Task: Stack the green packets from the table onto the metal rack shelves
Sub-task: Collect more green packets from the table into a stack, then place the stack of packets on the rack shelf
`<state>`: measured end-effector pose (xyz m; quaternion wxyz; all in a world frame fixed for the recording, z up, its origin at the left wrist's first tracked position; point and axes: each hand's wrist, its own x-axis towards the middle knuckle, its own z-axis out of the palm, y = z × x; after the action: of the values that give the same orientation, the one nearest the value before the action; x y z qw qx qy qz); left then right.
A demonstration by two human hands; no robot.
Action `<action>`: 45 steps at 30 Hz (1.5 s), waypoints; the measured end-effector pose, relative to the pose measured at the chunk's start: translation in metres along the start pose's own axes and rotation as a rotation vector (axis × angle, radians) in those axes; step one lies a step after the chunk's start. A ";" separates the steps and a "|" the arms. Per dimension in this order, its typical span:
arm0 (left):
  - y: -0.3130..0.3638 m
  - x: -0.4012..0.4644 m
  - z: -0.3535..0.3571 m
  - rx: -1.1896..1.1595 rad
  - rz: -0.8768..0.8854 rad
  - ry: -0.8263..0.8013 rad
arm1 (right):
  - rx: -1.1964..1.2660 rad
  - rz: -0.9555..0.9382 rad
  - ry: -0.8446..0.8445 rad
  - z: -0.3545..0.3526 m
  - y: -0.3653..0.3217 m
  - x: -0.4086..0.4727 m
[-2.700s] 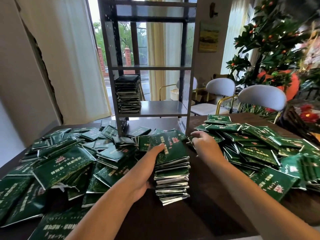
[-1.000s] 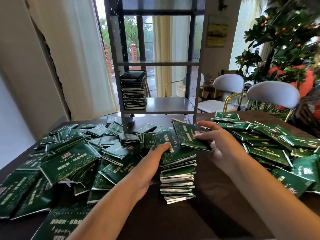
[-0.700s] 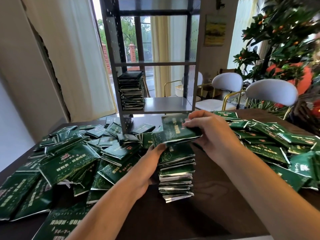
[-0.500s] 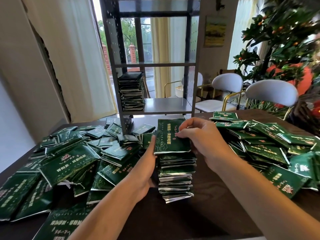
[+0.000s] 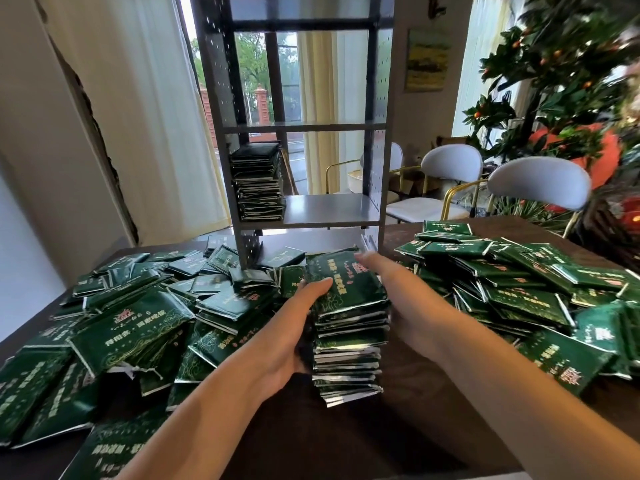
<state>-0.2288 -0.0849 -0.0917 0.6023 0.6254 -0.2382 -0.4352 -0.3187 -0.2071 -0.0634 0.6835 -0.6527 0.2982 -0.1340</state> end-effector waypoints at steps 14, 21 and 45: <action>0.004 -0.010 -0.008 -0.220 -0.212 0.036 | 0.013 0.178 -0.010 -0.005 0.027 -0.010; 0.007 -0.010 -0.007 -0.267 -0.245 0.085 | 0.036 0.218 -0.072 -0.006 0.036 -0.007; 0.124 0.047 -0.003 -0.263 0.032 0.102 | 0.120 0.035 -0.156 -0.029 -0.088 0.069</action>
<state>-0.1744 -0.1422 0.0149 0.6972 0.5586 -0.1581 -0.4206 -0.2629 -0.2799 0.0072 0.7446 -0.6139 0.2467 -0.0884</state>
